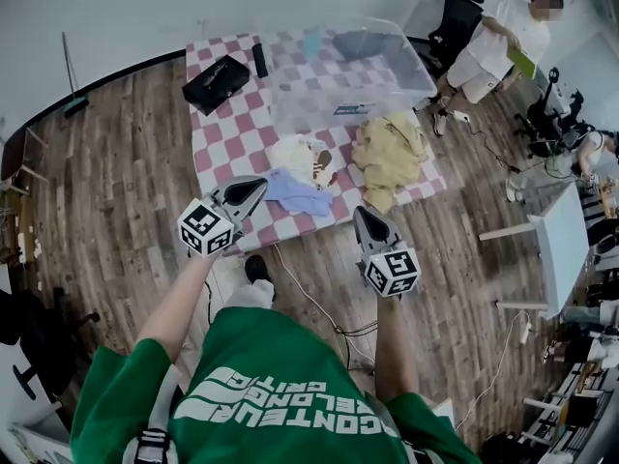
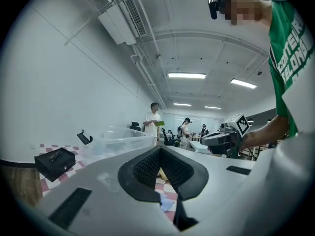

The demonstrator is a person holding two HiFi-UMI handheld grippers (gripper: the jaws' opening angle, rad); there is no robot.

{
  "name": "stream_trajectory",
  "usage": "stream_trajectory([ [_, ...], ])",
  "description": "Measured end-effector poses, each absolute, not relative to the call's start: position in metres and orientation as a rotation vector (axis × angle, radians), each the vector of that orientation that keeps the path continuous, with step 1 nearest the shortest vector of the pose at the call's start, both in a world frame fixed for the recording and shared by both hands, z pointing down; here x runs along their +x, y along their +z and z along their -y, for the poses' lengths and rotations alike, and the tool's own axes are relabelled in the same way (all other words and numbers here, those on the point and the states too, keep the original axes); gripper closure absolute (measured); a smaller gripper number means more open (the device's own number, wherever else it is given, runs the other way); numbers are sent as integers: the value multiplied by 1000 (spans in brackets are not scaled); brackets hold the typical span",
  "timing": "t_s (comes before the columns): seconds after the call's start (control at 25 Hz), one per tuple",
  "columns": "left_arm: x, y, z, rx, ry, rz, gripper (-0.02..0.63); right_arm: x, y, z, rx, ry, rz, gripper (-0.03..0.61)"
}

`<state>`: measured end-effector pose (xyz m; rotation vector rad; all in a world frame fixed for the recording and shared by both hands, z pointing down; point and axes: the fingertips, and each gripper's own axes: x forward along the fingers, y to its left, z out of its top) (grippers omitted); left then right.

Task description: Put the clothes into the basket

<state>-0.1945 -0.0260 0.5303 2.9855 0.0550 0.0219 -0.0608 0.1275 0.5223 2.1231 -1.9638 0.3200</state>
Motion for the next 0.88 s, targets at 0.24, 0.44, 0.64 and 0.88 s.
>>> stream_trajectory([
  [0.24, -159, 544, 64, 2977, 63, -79, 612, -23, 535, -80, 2119, 372, 1968, 571],
  [0.44, -148, 554, 85, 2955, 90, -56, 612, -7, 547, -53, 2083, 419, 1980, 569],
  [0.64, -147, 560, 97, 2910, 37, -39, 611, 4, 558, -27, 2034, 437, 2005, 569],
  [0.88, -140, 568, 117, 2895, 46, 90, 611, 22, 568, 12, 1920, 431, 2093, 569],
])
